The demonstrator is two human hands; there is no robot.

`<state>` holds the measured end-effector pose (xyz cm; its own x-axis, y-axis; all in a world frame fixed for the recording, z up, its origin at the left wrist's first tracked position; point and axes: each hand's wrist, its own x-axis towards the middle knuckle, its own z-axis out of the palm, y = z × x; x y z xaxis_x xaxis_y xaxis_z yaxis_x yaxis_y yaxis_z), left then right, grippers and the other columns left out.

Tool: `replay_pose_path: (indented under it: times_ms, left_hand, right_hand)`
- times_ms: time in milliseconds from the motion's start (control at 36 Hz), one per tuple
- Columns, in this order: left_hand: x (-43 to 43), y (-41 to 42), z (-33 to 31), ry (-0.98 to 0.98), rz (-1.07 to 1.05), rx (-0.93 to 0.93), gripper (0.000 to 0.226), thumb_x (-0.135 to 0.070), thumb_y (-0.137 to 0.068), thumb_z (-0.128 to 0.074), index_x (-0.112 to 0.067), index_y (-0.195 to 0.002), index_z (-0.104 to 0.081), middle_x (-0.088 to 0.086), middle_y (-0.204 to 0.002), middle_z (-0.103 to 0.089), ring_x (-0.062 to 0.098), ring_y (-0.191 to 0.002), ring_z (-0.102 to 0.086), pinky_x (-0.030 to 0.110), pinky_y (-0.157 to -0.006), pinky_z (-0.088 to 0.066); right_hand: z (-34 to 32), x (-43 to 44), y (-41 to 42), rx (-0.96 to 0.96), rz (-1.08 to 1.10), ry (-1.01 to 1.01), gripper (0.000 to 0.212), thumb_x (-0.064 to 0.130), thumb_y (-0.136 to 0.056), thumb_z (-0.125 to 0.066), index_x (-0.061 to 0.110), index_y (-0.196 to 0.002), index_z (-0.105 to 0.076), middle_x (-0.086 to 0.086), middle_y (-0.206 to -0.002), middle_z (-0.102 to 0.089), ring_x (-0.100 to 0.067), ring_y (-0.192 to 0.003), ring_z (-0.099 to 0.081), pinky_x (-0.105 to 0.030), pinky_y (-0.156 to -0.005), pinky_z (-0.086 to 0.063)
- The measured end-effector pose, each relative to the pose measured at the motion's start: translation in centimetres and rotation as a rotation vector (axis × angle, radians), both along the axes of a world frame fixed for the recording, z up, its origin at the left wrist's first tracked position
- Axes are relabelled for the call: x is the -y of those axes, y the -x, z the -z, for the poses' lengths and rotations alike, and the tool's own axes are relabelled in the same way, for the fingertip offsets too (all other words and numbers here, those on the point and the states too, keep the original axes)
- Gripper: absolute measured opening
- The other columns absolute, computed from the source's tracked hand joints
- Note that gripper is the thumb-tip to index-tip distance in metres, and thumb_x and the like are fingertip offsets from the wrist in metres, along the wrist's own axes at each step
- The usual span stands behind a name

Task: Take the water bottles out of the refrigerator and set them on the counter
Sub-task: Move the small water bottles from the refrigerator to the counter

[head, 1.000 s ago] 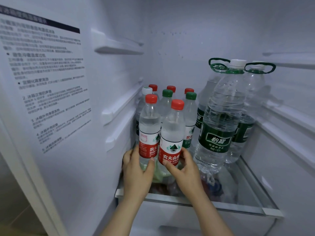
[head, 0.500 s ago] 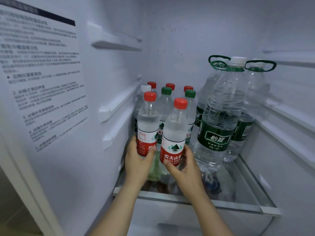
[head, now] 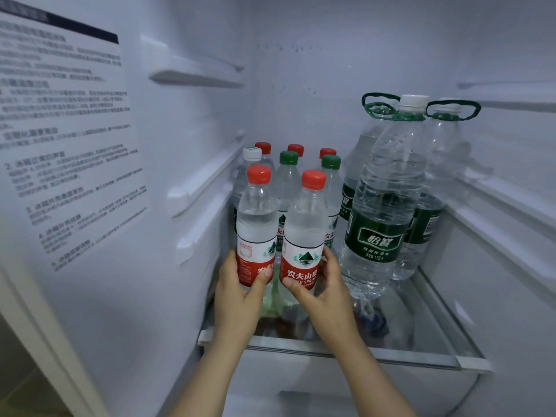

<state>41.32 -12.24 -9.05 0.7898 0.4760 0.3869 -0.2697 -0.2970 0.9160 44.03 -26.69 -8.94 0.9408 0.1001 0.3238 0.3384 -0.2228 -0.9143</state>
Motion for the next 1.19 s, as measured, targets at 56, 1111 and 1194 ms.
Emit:
replay_pose_path:
  times_ms: [56,1111,1194]
  left_hand:
    - [0.0,0.5,0.3,0.000,0.002,0.001,0.054,-0.017,-0.083,-0.072,-0.022,-0.131,-0.050,-0.007,-0.123,-0.061,0.010,-0.113,-0.059,0.027,-0.091,-0.050]
    - [-0.2,3.4,-0.4,0.199,0.143,-0.031,0.062,-0.043,-0.054,-0.079,-0.030,-0.112,-0.061,-0.011,-0.106,-0.072,0.008,-0.098,-0.069,0.029,-0.081,-0.055]
    - [-0.1,4.2,-0.5,0.204,0.161,-0.009,0.060,-0.042,-0.054,-0.079,-0.028,-0.110,-0.062,-0.010,-0.104,-0.073,0.011,-0.096,-0.070,0.032,-0.080,-0.056]
  right_hand:
    - [0.0,0.1,0.0,0.009,-0.002,-0.002,0.090,0.036,-0.075,-0.081,0.033,-0.147,-0.028,0.015,-0.140,-0.050,0.003,-0.125,-0.049,-0.026,-0.103,-0.044]
    - [-0.6,0.1,2.9,0.030,0.055,-0.098,0.048,0.017,-0.070,-0.086,0.041,-0.101,-0.058,0.027,-0.095,-0.070,0.005,-0.092,-0.067,-0.012,-0.073,-0.053]
    - [-1.0,0.0,3.6,0.056,0.071,-0.110,0.047,0.015,-0.069,-0.086,0.039,-0.099,-0.059,0.029,-0.094,-0.070,0.005,-0.090,-0.068,-0.012,-0.073,-0.053]
